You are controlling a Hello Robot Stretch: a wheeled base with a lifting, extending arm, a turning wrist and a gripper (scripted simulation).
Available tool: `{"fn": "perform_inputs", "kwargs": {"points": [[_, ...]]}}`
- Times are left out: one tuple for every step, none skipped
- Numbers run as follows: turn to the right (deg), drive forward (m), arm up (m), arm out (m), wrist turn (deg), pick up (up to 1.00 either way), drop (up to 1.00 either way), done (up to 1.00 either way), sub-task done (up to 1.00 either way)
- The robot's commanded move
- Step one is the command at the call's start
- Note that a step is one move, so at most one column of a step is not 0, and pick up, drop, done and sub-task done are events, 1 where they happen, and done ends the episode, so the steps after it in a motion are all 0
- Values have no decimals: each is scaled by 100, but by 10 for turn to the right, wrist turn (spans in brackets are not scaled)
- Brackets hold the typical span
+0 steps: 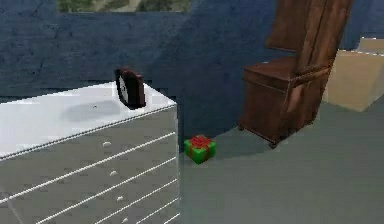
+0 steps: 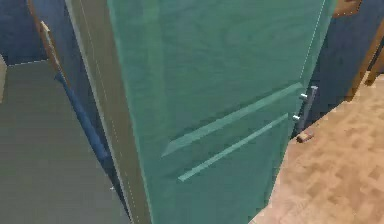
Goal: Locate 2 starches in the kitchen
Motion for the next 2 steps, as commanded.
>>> {"fn": "perform_inputs", "kwargs": {"points": [[0, 45, 0, 0, 0, 0, 0, 0, 0], [450, 0, 0, 0, 0, 0, 0, 0, 0]]}}
